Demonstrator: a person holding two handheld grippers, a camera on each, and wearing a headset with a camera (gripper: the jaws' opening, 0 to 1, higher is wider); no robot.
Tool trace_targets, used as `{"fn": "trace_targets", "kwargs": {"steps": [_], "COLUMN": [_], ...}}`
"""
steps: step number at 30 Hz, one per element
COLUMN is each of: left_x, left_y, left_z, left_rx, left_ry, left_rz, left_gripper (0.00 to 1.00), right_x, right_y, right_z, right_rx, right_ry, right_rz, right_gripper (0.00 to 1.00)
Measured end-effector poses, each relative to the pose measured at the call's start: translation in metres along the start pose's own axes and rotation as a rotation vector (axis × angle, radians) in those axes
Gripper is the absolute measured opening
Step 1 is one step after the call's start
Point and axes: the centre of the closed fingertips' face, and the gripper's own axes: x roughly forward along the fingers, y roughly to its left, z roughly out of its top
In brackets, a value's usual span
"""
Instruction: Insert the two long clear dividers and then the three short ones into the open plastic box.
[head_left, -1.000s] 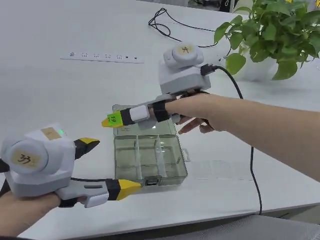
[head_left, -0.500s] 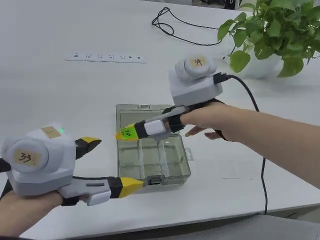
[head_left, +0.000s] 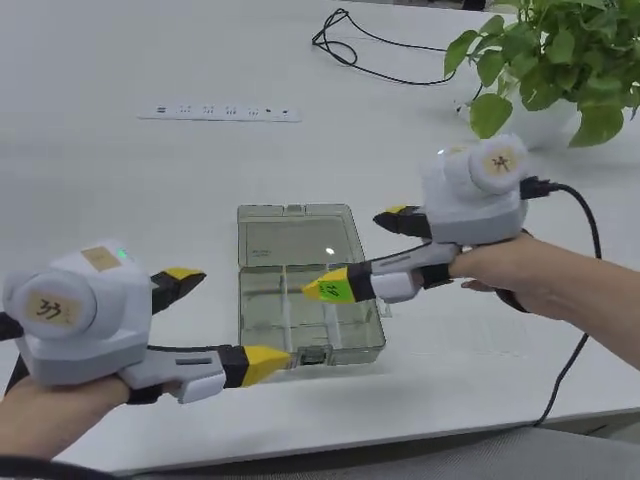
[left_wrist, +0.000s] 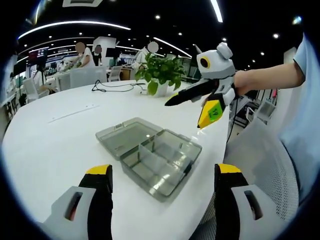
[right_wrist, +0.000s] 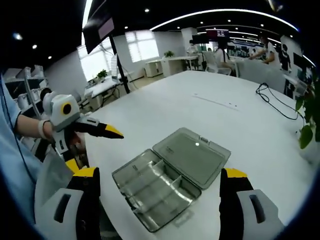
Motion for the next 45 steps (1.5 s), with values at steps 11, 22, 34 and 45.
{"fn": "trace_targets", "kwargs": {"steps": [11, 22, 34, 45], "left_x": [0.004, 0.005, 0.005, 0.001], "left_y": [0.002, 0.003, 0.0, 0.001], "left_z": [0.002, 0.004, 0.001, -0.002], "left_rx": [-0.005, 0.0, 0.003, 0.003], "left_ry": [-0.004, -0.003, 0.01, 0.016], "left_rz": [0.011, 0.018, 0.026, 0.039], "left_gripper": [0.84, 0.84, 0.83, 0.83], "right_x": [-0.032, -0.049, -0.05, -0.044], "right_y": [-0.021, -0.035, -0.04, -0.052], "right_z": [-0.027, -0.067, -0.102, -0.121], "right_rx": [-0.059, -0.133, -0.233, -0.44], "right_ry": [-0.021, 0.078, 0.239, 0.421], "right_rz": [-0.015, -0.01, 0.04, 0.117], "right_gripper": [1.0, 1.0, 1.0, 0.94]}}
